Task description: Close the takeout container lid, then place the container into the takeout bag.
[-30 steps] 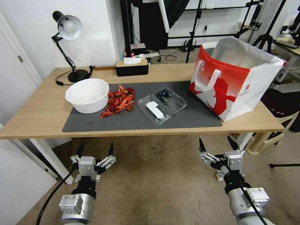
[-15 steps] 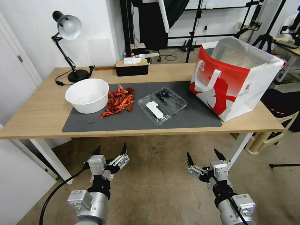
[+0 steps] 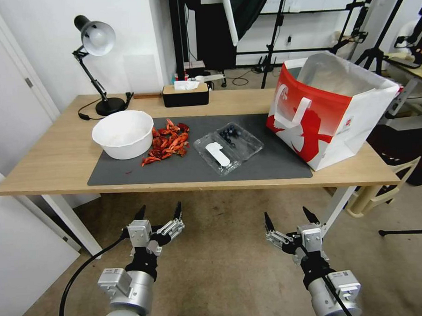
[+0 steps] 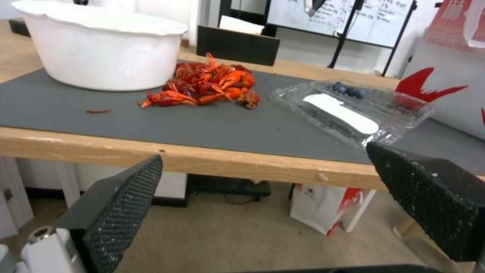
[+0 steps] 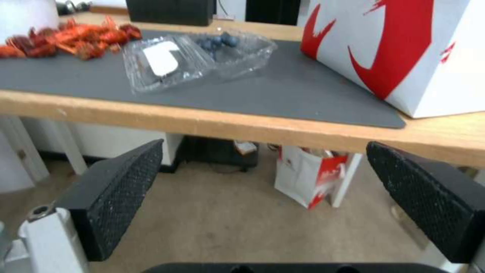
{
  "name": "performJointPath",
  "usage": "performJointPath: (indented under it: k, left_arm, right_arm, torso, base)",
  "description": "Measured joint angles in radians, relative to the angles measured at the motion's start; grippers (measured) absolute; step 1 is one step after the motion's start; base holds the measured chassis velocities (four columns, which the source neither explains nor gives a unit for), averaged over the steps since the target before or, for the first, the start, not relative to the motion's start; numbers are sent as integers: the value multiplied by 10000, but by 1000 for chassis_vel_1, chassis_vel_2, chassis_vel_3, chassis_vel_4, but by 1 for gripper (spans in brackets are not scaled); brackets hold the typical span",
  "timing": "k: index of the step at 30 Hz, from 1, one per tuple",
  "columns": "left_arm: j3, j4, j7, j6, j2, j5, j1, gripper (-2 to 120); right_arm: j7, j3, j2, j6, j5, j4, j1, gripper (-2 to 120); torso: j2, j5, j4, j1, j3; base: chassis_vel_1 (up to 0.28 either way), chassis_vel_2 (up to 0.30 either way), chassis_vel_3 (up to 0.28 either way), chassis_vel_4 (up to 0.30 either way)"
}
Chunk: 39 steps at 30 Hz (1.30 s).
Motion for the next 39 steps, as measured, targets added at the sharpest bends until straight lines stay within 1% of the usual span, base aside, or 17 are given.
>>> performJointPath:
  k: [2,3,5,6,8,9,13,14,16,19,26,30,31,33,34,36,39]
  left_arm:
    - [-80,18,27,-18,27,-37,-30,100]
    - [-80,18,27,-18,27,-37,-30,100]
    - [-165,18,47,-39,47,-46,-21,100]
    - [-165,18,47,-39,47,-46,-21,100]
    - [-234,27,66,-100,33,-28,10,100]
    - [-234,27,66,-100,33,-28,10,100]
    - [-283,86,87,-162,-102,123,88,100]
    - [-283,86,87,-162,-102,123,88,100]
    - [-327,155,97,-216,-151,165,103,100]
    - [-354,186,105,-256,-164,174,110,100]
    - [-447,273,111,-336,-217,197,131,100]
    - [-510,394,108,-375,-307,267,158,100]
    - [-510,394,108,-375,-307,267,158,100]
    - [-547,531,82,-405,-455,332,162,100]
    - [-547,531,82,-405,-455,332,162,100]
    - [-575,685,62,-459,-557,379,158,100]
    - [-602,787,42,-495,-587,383,148,100]
  right_arm:
    - [-86,47,-288,-50,780,-97,415,100]
    - [-86,47,-288,-50,780,-97,415,100]
    - [-211,58,-668,-110,1768,-315,957,100]
    - [-211,58,-668,-110,1768,-315,957,100]
    - [-312,-12,-1205,-172,2989,-786,1742,100]
    - [-312,-12,-1205,-172,2989,-786,1742,100]
    - [-254,-401,-2245,-350,5048,-1829,3350,100]
    - [-254,-401,-2245,-350,5048,-1829,3350,100]
    - [-69,-678,-2612,-520,5620,-2206,3932,100]
    - [21,-830,-2784,-604,5802,-2374,4208,100]
    - [362,-1473,-3235,-898,6192,-2848,5142,100]
    - [1023,-2275,-3465,-1491,6473,-3418,6333,100]
    - [1023,-2275,-3465,-1491,6473,-3418,6333,100]
    - [2195,-2931,-3367,-2773,6956,-3899,7594,100]
    - [2195,-2931,-3367,-2773,6956,-3899,7594,100]
    - [3199,-3179,-3119,-3795,7830,-4165,8333,100]
    - [3657,-3321,-3011,-4127,8110,-4409,8672,100]
  torso:
    - [0,1,-2,0,0]
    - [0,1,-2,0,0]
    - [0,1,-1,0,0]
    - [0,1,-1,0,0]
    - [0,1,-1,0,0]
    - [0,1,-1,0,0]
    - [-1,2,1,1,1]
    - [-1,2,1,1,1]
    - [-1,2,3,2,-1]
    - [0,3,-2,3,0]
    - [-1,0,2,2,0]
    - [-1,-1,0,3,0]
    - [-1,-1,0,3,0]
    - [-1,-1,2,3,1]
    - [-1,-1,2,3,1]
    - [-1,-1,1,2,1]
    - [-1,0,0,3,1]
  base:
    - [0,0,0,0]
    - [0,0,0,0]
    - [0,0,0,0]
    - [0,0,0,0]
    - [0,0,0,0]
    - [0,0,0,0]
    - [0,0,0,0]
    - [0,0,0,0]
    - [0,0,0,0]
    - [0,0,0,0]
    - [0,0,0,0]
    - [0,0,0,0]
    - [0,0,0,0]
    - [0,0,0,0]
    - [0,0,0,0]
    - [0,0,0,0]
    - [0,0,0,0]
